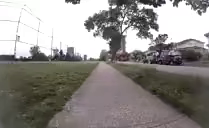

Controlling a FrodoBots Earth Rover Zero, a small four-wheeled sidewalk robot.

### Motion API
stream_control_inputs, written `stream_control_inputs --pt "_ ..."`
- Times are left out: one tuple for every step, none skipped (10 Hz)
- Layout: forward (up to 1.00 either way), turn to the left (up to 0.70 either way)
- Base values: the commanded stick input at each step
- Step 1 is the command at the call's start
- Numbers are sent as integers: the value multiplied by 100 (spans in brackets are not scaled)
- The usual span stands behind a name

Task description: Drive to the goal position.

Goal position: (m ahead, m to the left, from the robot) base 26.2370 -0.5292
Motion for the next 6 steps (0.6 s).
stream_control_inputs --pt "70 0" --pt "70 0" --pt "70 0" --pt "70 0" --pt "70 0" --pt "70 0"
